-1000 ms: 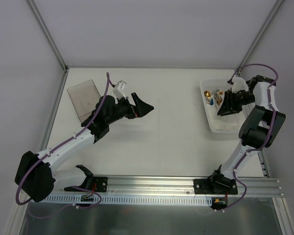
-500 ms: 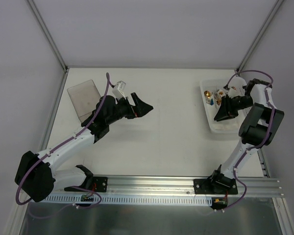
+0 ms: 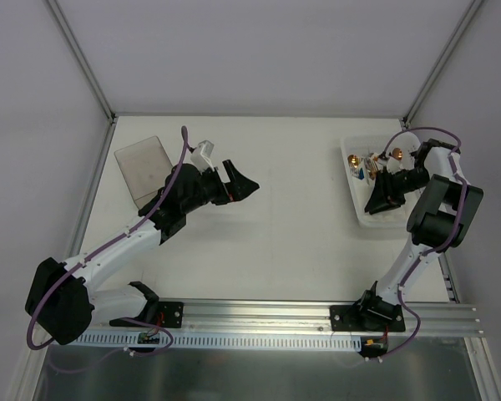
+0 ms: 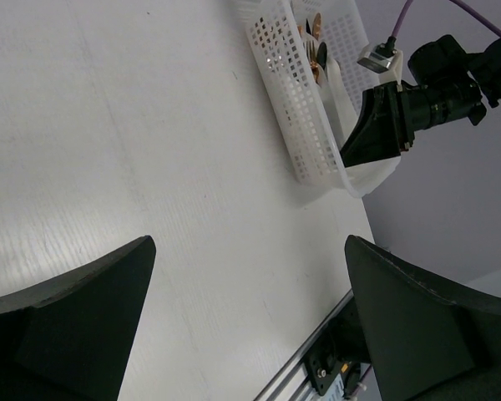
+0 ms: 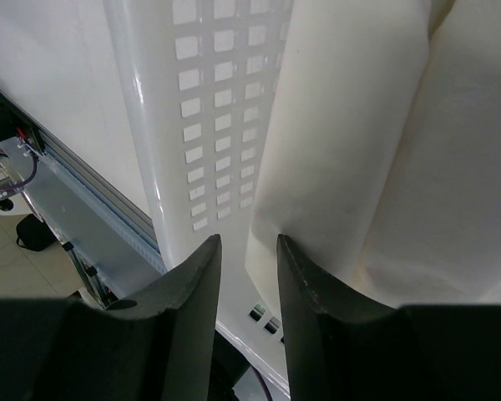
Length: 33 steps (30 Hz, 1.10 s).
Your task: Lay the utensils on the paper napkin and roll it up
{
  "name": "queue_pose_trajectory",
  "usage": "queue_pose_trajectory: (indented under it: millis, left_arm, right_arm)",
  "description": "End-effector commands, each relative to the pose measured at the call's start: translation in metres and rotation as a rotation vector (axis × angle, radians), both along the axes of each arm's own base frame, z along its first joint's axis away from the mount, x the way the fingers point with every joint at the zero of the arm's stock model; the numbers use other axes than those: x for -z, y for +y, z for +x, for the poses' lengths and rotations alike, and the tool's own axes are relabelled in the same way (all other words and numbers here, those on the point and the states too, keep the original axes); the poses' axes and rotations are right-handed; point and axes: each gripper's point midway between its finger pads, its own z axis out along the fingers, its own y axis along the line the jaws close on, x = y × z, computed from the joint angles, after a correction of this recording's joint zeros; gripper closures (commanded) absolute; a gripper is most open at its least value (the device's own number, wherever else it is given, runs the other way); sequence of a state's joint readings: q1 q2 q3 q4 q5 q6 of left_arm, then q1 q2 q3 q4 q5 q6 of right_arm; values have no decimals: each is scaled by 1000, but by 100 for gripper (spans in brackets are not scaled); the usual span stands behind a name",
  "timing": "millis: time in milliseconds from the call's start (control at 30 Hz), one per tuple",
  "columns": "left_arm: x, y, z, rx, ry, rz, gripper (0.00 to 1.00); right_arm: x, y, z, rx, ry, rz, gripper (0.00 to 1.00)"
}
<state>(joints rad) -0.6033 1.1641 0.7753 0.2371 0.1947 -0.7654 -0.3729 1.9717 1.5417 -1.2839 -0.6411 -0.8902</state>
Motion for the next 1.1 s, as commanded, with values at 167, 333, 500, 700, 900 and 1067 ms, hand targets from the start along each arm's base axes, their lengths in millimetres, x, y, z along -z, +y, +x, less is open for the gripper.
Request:
queue_pose_trajectory:
  millis: [167,333,500,700,900,1067]
  left_arm:
    - [-19,15,4,-70,-68,42,1]
    - [-29,38,13,-153,-79,147,1]
    - [-22,72,10,-177,-56,269,1]
    - [-30,109,5,-209,-89,297,1]
    - [-24,138,-5,-276,-76,392,1]
    - [3,148,-17,-305,-17,408,1]
  right_arm:
    - [-52,11,12,-31,-177,79,59]
    - [-125,32,28,-27,-439,174,47]
    - [-169,50,33,-9,-582,204,11]
    - [-174,95,18,-54,-710,56,1]
    - [-130,164,-18,-159,-775,-36,1]
    - [-87,189,-43,-228,-770,-52,1]
